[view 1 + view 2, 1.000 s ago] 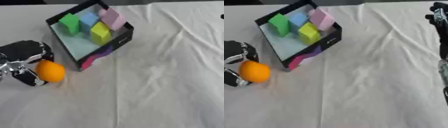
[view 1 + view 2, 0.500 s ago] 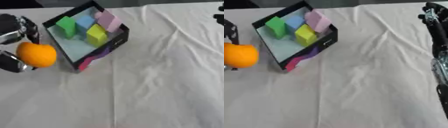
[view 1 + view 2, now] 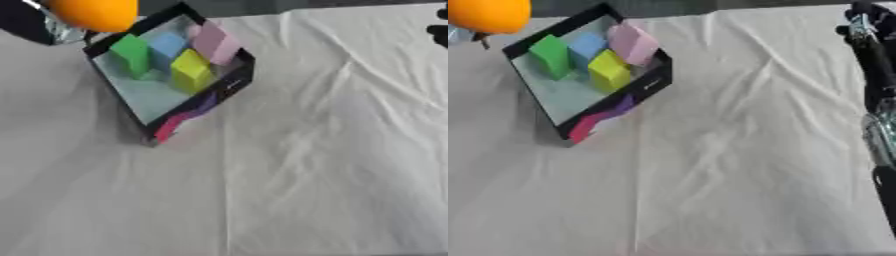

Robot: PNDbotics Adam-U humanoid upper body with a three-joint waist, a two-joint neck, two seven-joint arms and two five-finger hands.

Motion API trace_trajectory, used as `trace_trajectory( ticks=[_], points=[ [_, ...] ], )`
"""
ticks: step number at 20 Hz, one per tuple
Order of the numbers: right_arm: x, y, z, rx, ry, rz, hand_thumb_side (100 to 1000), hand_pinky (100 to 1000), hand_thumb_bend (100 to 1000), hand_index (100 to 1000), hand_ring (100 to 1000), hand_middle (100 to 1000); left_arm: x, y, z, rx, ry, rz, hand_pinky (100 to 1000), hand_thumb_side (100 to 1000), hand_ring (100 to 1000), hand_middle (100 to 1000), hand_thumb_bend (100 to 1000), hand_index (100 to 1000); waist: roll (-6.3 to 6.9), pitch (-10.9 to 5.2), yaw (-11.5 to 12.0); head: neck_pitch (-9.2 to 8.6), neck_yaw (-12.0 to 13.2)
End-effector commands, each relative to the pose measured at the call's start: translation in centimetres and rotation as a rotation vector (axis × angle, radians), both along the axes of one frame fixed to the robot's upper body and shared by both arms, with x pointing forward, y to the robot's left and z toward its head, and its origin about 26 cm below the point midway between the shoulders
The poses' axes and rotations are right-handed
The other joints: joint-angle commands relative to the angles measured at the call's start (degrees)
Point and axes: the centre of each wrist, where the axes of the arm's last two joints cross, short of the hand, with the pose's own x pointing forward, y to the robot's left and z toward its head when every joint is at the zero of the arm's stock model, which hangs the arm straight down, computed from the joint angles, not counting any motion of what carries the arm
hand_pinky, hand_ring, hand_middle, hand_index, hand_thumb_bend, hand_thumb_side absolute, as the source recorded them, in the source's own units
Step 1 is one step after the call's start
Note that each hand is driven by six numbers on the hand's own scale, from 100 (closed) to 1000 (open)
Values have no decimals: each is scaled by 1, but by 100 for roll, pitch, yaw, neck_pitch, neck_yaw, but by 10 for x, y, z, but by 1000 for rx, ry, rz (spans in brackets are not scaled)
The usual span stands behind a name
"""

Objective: Pick up objects on the table and place them in the box.

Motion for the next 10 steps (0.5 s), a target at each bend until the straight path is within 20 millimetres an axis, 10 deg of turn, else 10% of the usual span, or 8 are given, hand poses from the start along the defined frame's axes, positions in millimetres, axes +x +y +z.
trace_trajectory(
  ticks=[1,10],
  points=[
    [-3,0,15,-22,-40,11,629,867,100,797,751,755,40,2,-4,-20,-7,98,588,100,591,508,371,519,3,-177,-26,-83,57],
    [1,11,17,-7,-47,54,636,866,100,796,751,755,125,-10,-41,-113,-12,218,633,100,610,527,341,542,-35,-92,-179,-218,241]
  ],
)
